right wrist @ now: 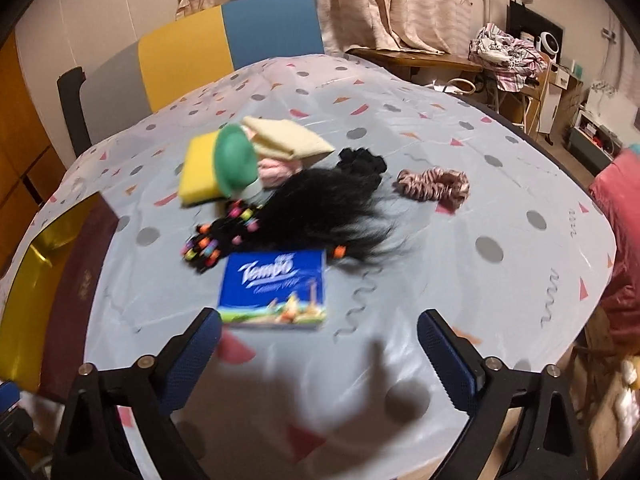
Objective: Organize soft objects
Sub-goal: 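Grasp the blue Tempo tissue pack with the right gripper while the left gripper approaches the black wig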
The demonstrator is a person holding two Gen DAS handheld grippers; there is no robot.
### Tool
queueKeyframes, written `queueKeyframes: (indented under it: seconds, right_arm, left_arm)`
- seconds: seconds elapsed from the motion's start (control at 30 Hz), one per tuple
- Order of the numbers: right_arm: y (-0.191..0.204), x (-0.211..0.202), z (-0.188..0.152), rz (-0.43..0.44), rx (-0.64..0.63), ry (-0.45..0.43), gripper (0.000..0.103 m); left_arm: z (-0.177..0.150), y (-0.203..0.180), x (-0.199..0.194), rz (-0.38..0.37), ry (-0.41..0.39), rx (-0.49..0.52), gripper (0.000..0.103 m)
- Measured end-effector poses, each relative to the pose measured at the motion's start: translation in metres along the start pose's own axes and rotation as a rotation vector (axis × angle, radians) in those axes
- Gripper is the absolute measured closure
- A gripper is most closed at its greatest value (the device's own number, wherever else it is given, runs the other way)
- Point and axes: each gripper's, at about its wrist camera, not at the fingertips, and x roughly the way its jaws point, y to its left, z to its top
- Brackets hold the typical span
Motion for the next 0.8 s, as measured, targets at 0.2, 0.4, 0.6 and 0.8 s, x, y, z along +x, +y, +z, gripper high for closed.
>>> queueKeyframes:
  seconds: [0.2, 0.4, 0.6, 0.8]
  right_arm:
    - [0.012, 0.022, 0.017, 0.089, -0.032, 0.008, 0.003]
    - [0.035, 0.051, 0.013, 0.069, -0.107, 0.054, 0.003]
    - [0.023, 0.058, 0.009, 0.091, -0.088, 0.074, 0.028]
    - [0.003, 0.045, 0.005, 0.098, -0.066, 0.078, 0.028]
  left_arm:
    - [0.007, -0.001, 0.012, -0.117, 0.055, -0.046, 0.048]
    - [0.011, -0.005, 0.016, -0.106, 0.063, -0.041, 0.048]
    - [0.019, -0.012, 0.023, -0.137, 0.076, -0.036, 0.046]
    - [0.040, -0.028, 0.041, -0.184, 0.094, -0.012, 0.039]
